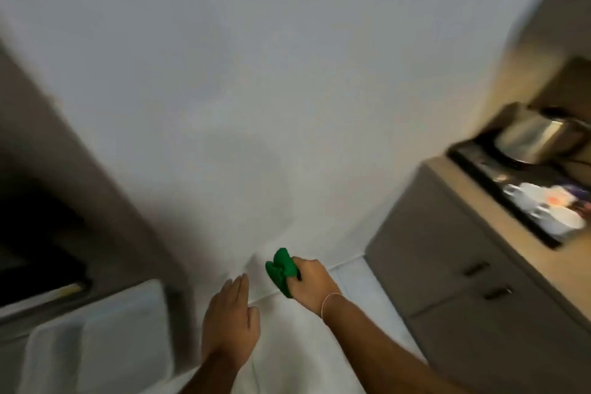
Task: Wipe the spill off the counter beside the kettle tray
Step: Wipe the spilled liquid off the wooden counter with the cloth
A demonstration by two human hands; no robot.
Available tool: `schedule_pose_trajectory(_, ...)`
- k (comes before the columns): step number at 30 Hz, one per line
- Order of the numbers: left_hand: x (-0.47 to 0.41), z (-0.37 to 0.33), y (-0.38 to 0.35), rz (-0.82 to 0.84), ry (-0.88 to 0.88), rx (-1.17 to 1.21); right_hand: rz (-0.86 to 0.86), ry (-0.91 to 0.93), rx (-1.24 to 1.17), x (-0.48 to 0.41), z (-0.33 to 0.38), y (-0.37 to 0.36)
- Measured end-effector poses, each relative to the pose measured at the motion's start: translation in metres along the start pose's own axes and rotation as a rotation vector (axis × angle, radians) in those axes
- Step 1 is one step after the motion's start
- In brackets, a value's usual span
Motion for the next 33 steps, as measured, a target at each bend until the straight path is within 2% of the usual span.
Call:
schedule_pose_trajectory(5, -0.046, -0.209, -0.067, 0.147, -0.378, -0.106, -0.348, -0.238, -0.426, 0.113, -0.171, 0.121)
schedule_pose_trajectory(11, -0.050, -0.430, -0.145, 0.229, -0.809, -0.233, -0.851, -0.338, -0.763, 0.272, -0.346, 0.229)
schedule_pose_trajectory(14, -0.053, -0.509, -0.176, 0.316, -0.899, -0.248, -1.135, -0.439, -0.843, 0.357, -0.414, 0.275)
schedule_pose_trajectory(16, -0.051, -0.555, -0.194, 0.323, -0.979, -0.280, -1.341, -0.536, -0.793, 0.414, -0.455, 0.300)
schedule_pose_trajectory(18, -0.054, -0.595, -0.206, 0.327, -1.036, -0.302, -1.470, -0.657, -0.699, 0.453, -0.490, 0.319)
schedule_pose_trajectory(19, -0.058, -0.612, -0.215, 0.330, -1.048, -0.322, -1.470, -0.728, -0.652, 0.460, -0.509, 0.327)
schedule_pose_trajectory(21, -0.070, -0.641, -0.235, 0.336, -1.057, -0.370, -1.353, -0.849, -0.591, 0.449, -0.544, 0.335)
schedule_pose_trajectory(25, -0.096, -0.682, -0.271, 0.378, -1.028, -0.402, -0.970, -0.919, -0.382, 0.374, -0.578, 0.342)
schedule_pose_trajectory(27, -0.111, -0.692, -0.287, 0.407, -1.005, -0.435, -0.942, -0.936, -0.224, 0.347, -0.575, 0.341)
schedule_pose_trajectory(29, -0.124, -0.694, -0.302, 0.457, -0.985, -0.512, -0.969, -0.867, -0.166, 0.331, -0.563, 0.326)
schedule_pose_trajectory(33, -0.137, -0.701, -0.322, 0.478, -1.007, -0.621, -0.914, -0.760, -0.102, 0.342, -0.547, 0.278)
Point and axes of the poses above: each hand's wrist, its own x-axis away from the middle knuckle, its own y-axis out of the back of the hand, z = x × y, the point moved 7 cm from there along -x, towards the middle knuckle, and after that the axes turned 10 degrees about z, right-handed, at the moved point
